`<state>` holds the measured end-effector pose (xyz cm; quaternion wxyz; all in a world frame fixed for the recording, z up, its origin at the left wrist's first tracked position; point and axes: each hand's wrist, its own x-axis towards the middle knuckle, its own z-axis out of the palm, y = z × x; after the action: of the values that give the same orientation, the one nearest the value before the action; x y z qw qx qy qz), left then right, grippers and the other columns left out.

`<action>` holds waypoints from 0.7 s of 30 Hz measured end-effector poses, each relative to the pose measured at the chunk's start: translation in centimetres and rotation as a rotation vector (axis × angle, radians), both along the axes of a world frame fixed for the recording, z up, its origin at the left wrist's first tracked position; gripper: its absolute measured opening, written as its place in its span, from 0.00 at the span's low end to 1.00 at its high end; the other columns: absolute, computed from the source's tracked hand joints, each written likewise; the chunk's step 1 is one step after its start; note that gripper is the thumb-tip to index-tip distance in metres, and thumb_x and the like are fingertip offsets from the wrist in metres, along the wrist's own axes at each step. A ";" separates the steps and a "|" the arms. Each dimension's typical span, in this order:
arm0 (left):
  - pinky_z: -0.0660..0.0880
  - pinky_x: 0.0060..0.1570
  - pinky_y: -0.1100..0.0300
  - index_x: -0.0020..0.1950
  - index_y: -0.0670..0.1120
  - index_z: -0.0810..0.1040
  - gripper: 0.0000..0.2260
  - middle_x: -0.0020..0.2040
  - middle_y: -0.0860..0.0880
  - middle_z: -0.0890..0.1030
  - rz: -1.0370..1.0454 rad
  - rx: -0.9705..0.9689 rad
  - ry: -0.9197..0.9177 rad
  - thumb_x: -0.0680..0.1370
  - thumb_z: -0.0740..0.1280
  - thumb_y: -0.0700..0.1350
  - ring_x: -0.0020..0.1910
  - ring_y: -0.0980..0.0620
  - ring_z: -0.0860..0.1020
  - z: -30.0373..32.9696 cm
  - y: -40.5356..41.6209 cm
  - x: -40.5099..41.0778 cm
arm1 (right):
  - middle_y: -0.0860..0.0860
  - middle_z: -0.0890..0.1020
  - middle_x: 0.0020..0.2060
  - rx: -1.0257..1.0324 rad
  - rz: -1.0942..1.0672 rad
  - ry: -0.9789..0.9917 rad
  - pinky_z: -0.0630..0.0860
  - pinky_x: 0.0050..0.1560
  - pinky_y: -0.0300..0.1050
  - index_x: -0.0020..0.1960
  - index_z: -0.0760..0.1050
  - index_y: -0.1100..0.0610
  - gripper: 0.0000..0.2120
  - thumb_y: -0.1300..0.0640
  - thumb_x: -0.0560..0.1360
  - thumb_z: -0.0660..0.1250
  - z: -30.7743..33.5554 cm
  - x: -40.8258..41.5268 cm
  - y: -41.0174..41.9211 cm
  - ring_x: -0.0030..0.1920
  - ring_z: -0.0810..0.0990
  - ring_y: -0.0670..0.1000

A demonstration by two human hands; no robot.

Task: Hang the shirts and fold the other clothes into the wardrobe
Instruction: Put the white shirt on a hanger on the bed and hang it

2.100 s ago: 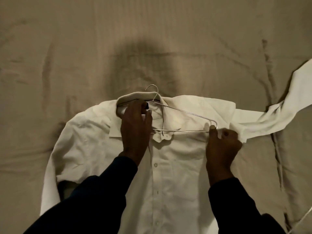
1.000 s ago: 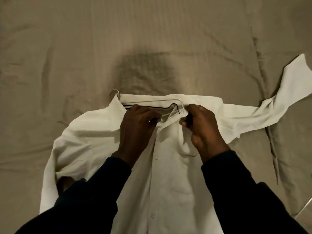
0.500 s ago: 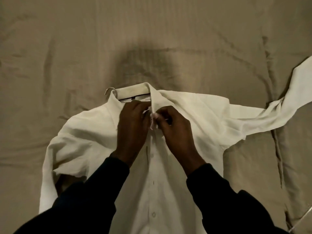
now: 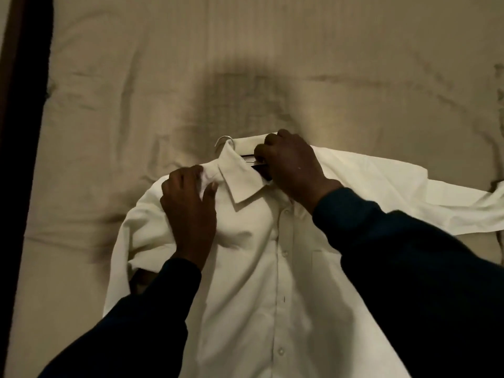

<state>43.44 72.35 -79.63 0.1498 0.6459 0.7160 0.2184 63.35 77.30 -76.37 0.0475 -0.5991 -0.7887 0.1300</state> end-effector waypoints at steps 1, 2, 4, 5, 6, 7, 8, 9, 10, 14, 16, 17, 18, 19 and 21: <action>0.66 0.53 0.51 0.61 0.41 0.78 0.14 0.57 0.42 0.78 -0.021 0.043 0.005 0.78 0.70 0.47 0.56 0.40 0.74 0.0 0.0 -0.2 | 0.55 0.80 0.33 -0.007 0.054 -0.070 0.60 0.34 0.44 0.40 0.82 0.57 0.09 0.58 0.64 0.80 0.0 -0.2 0.3 0.36 0.78 0.60; 0.66 0.55 0.51 0.62 0.41 0.78 0.14 0.59 0.42 0.78 -0.034 0.084 0.016 0.79 0.69 0.46 0.57 0.41 0.73 0.0 0.0 -0.4 | 0.55 0.80 0.34 -0.003 0.076 -0.103 0.59 0.34 0.44 0.40 0.81 0.57 0.09 0.57 0.65 0.80 0.2 -0.1 0.6 0.36 0.78 0.60; 0.66 0.58 0.52 0.65 0.42 0.77 0.16 0.61 0.43 0.78 -0.007 0.106 0.026 0.81 0.67 0.49 0.59 0.43 0.72 0.0 0.6 -1.3 | 0.56 0.80 0.42 -0.050 0.098 -0.102 0.60 0.36 0.45 0.48 0.81 0.57 0.08 0.54 0.73 0.75 0.6 0.2 1.0 0.42 0.79 0.60; 0.65 0.58 0.51 0.65 0.43 0.77 0.16 0.60 0.43 0.79 0.020 0.080 0.018 0.81 0.66 0.50 0.59 0.42 0.72 0.0 0.9 -1.9 | 0.55 0.79 0.46 -0.093 0.067 -0.081 0.61 0.37 0.45 0.52 0.80 0.55 0.08 0.53 0.75 0.72 1.1 0.7 1.4 0.45 0.78 0.58; 0.65 0.56 0.50 0.64 0.44 0.78 0.15 0.57 0.44 0.80 0.040 0.048 0.006 0.81 0.66 0.50 0.57 0.41 0.73 0.0 1.2 -2.5 | 0.53 0.78 0.48 -0.119 0.019 -0.040 0.62 0.39 0.45 0.53 0.79 0.53 0.07 0.52 0.76 0.70 1.4 1.5 1.9 0.47 0.76 0.56; 0.65 0.54 0.49 0.62 0.45 0.80 0.12 0.54 0.44 0.81 0.036 0.031 0.000 0.80 0.68 0.48 0.55 0.40 0.73 0.1 1.6 -2.9 | 0.51 0.77 0.47 -0.162 -0.032 0.005 0.63 0.40 0.45 0.52 0.79 0.52 0.06 0.52 0.76 0.70 1.6 2.4 2.6 0.47 0.74 0.54; 0.66 0.51 0.49 0.58 0.46 0.81 0.10 0.51 0.45 0.82 0.008 0.034 -0.005 0.79 0.68 0.47 0.52 0.39 0.74 0.2 1.9 -3.3 | 0.50 0.76 0.45 -0.196 -0.075 0.053 0.65 0.41 0.46 0.50 0.79 0.51 0.05 0.52 0.76 0.70 2.0 3.3 3.2 0.47 0.72 0.53; 0.66 0.48 0.49 0.54 0.46 0.82 0.08 0.49 0.45 0.82 -0.037 0.048 -0.015 0.78 0.69 0.46 0.49 0.39 0.75 0.3 2.4 -3.6 | 0.49 0.76 0.43 -0.211 -0.104 0.075 0.69 0.42 0.47 0.48 0.80 0.50 0.03 0.53 0.75 0.71 2.0 4.1 3.7 0.47 0.73 0.53; 0.67 0.47 0.50 0.52 0.46 0.82 0.06 0.47 0.45 0.82 -0.084 0.062 -0.033 0.78 0.69 0.45 0.47 0.39 0.75 0.3 2.8 -3.8 | 0.49 0.77 0.42 -0.213 -0.113 0.070 0.72 0.45 0.49 0.46 0.80 0.49 0.02 0.54 0.74 0.72 2.0 4.7 4.1 0.46 0.74 0.55; 0.67 0.46 0.57 0.49 0.44 0.82 0.03 0.45 0.48 0.81 -0.124 0.053 -0.168 0.78 0.71 0.43 0.46 0.45 0.77 0.0 4.3 -4.4 | 0.47 0.80 0.35 -0.399 -0.196 0.141 0.73 0.46 0.48 0.41 0.80 0.51 0.04 0.56 0.75 0.71 1.6 5.8 4.5 0.42 0.78 0.54; 0.67 0.46 0.59 0.48 0.43 0.82 0.02 0.44 0.49 0.81 -0.110 0.038 -0.238 0.77 0.72 0.41 0.46 0.48 0.77 0.0 4.3 -4.4 | 0.48 0.82 0.36 -0.439 -0.229 0.167 0.74 0.49 0.49 0.44 0.81 0.53 0.07 0.49 0.76 0.71 1.4 5.5 4.9 0.43 0.79 0.53; 0.67 0.46 0.58 0.48 0.43 0.82 0.02 0.44 0.50 0.80 -0.114 0.034 -0.258 0.77 0.72 0.41 0.46 0.49 0.76 0.1 4.3 -4.3 | 0.49 0.83 0.39 -0.417 -0.246 0.196 0.74 0.51 0.50 0.45 0.82 0.53 0.10 0.46 0.76 0.71 1.3 5.0 5.2 0.45 0.79 0.52; 0.67 0.47 0.58 0.48 0.43 0.82 0.02 0.44 0.52 0.79 -0.117 0.029 -0.272 0.77 0.72 0.40 0.46 0.50 0.76 0.1 4.2 -4.2 | 0.50 0.84 0.41 -0.390 -0.265 0.240 0.75 0.53 0.49 0.47 0.82 0.53 0.11 0.45 0.76 0.71 1.2 4.3 5.6 0.46 0.80 0.52; 0.68 0.47 0.57 0.48 0.44 0.82 0.02 0.44 0.53 0.78 -0.119 0.026 -0.282 0.77 0.72 0.40 0.46 0.51 0.75 0.1 4.1 -4.1 | 0.50 0.84 0.43 -0.384 -0.292 0.301 0.75 0.52 0.48 0.48 0.82 0.53 0.12 0.44 0.76 0.71 1.2 3.5 6.0 0.47 0.80 0.50; 0.69 0.47 0.56 0.48 0.44 0.81 0.02 0.44 0.52 0.79 -0.124 0.023 -0.300 0.77 0.72 0.40 0.46 0.51 0.76 0.2 4.0 -4.2 | 0.51 0.83 0.42 -0.420 -0.366 0.422 0.74 0.47 0.43 0.48 0.82 0.56 0.12 0.46 0.76 0.71 0.9 1.8 6.7 0.45 0.80 0.49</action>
<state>39.26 76.35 -79.46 0.2609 0.6507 0.6418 0.3107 65.18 83.99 -75.44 0.1075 -0.6873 -0.5969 0.3998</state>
